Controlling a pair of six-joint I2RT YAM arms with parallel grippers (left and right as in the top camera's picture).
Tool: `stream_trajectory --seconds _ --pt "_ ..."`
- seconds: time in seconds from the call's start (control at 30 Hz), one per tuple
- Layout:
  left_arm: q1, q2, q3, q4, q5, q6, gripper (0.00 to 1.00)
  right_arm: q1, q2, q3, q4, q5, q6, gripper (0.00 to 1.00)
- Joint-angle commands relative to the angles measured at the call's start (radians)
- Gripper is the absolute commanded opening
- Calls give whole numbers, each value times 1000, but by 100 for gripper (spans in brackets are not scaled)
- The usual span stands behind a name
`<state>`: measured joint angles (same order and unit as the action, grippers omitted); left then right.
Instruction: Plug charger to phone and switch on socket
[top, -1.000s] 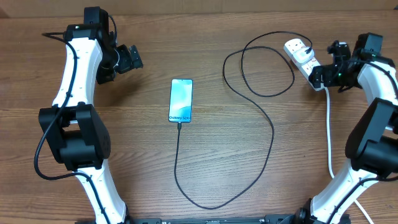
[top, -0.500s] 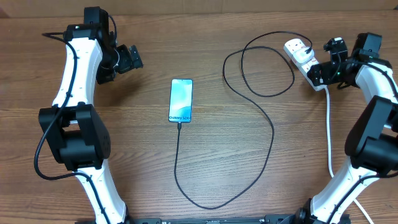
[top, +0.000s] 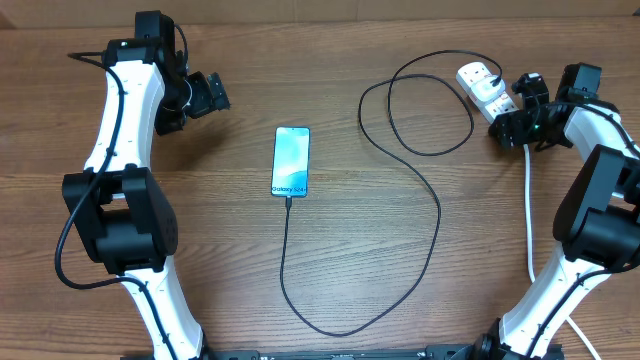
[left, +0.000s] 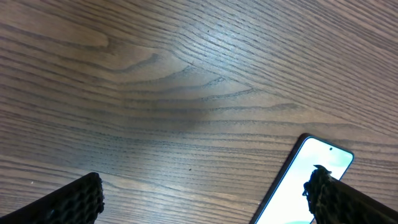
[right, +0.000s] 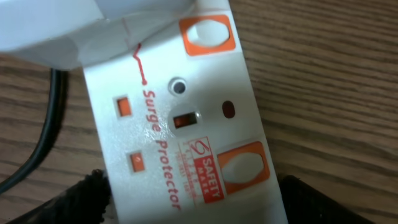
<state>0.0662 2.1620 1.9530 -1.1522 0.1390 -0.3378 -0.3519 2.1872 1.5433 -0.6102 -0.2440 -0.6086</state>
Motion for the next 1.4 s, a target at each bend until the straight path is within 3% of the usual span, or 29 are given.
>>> stream_trajectory --seconds 0.0,0.3,0.43,0.53,0.83,1.0,1.23,1.37 --pt "-1 -7 8 1 8 1 100 5 2 -2 -40 29 2 82" --pt "-1 -7 8 1 8 1 100 5 1 1 -111 71 32 75" --pt "-1 -7 8 1 8 1 100 5 1 1 -85 66 32 88" --pt "-1 -7 8 1 8 1 100 5 1 1 -45 60 32 88" --pt "-1 -7 8 1 8 1 100 5 1 3 13 55 32 80" --pt "-1 -7 8 1 8 1 100 5 1 3 26 -12 32 70" --pt "-1 -7 8 1 8 1 100 -2 -14 3 -66 39 35 58" --pt "-1 -7 8 1 8 1 100 -4 -47 3 -105 41 66 56"
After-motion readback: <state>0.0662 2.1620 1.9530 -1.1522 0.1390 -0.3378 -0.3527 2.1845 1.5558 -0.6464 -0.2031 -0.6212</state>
